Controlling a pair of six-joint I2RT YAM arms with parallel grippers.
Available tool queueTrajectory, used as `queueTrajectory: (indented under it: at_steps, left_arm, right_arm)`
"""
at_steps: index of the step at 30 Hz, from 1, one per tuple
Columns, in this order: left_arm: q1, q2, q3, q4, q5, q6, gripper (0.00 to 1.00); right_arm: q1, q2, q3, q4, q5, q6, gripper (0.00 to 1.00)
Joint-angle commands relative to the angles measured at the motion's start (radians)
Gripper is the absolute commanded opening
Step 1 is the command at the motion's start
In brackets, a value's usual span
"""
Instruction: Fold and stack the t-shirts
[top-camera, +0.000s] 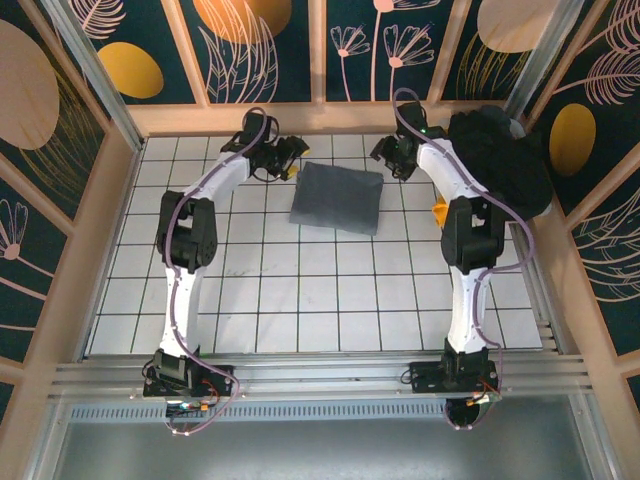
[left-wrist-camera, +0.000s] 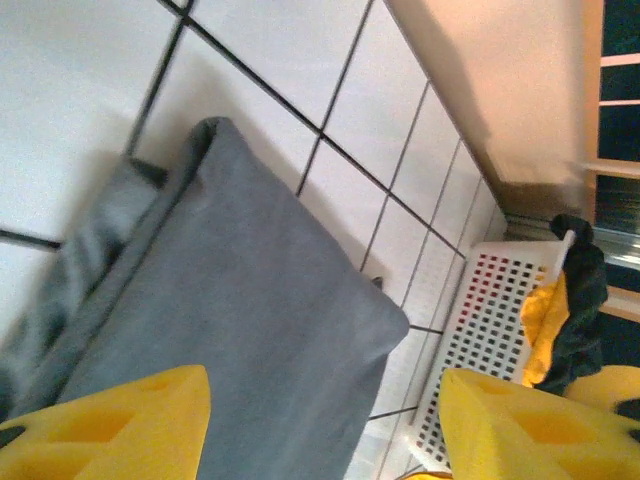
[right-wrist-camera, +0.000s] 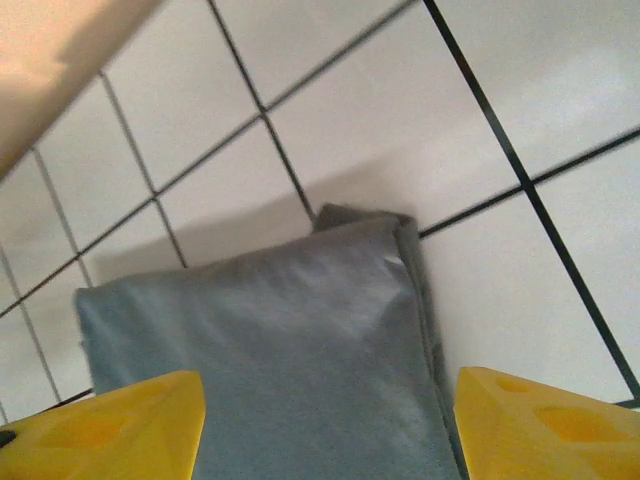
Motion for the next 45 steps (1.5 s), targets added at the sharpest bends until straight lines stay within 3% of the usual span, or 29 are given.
queueTrajectory:
  at_steps: [1, 6, 10, 15, 18, 32, 35, 37, 39, 40, 45]
  left_arm:
    - [-0.025, -0.241, -0.239, 0.047, -0.049, -0.027, 0.61]
    - [-0.134, -0.501, -0.737, 0.353, -0.053, -0.268, 0.6]
    - [-0.254, -0.55, -0.925, 0.548, -0.105, -0.458, 0.69]
    - [-0.32, -0.458, -0.933, 0.737, -0.138, -0.62, 0.73]
    - [-0.339, -0.375, -0.849, 0.736, -0.153, -0.642, 0.73]
    - [-0.36, -0.142, -0.674, 0.662, -0.244, -0.758, 0.57]
    - [-0.36, -0.094, -0.637, 0.673, -0.261, -0.772, 0.47]
    - [-0.358, -0.065, -0.622, 0.69, -0.27, -0.792, 0.32]
    - [-0.347, -0.053, -0.635, 0.722, -0.295, -0.828, 0.07]
    - [-0.339, -0.053, -0.644, 0.746, -0.307, -0.839, 0.0]
    - [-0.227, -0.096, -0.673, 0.757, -0.312, -0.756, 0.0]
  right_arm:
    - [0.004, -0.147, -0.029, -0.014, 0.036, -0.049, 0.67]
    - [0.016, -0.412, -0.42, 0.111, 0.013, 0.018, 0.67]
    - [0.043, -0.642, -0.752, 0.223, -0.021, 0.119, 0.64]
    - [0.059, -0.853, -0.983, 0.266, -0.054, 0.211, 0.64]
    - [0.062, -0.914, -1.034, 0.248, -0.061, 0.228, 0.64]
    - [0.063, -0.976, -1.015, 0.186, -0.057, 0.232, 0.64]
    - [0.063, -0.976, -1.015, 0.183, -0.059, 0.231, 0.64]
    - [0.062, -0.974, -1.014, 0.184, -0.061, 0.233, 0.64]
    - [0.062, -0.972, -1.006, 0.181, -0.061, 0.233, 0.64]
    - [0.062, -0.97, -1.001, 0.181, -0.062, 0.231, 0.64]
    - [0.06, -0.956, -0.979, 0.172, -0.061, 0.218, 0.63]
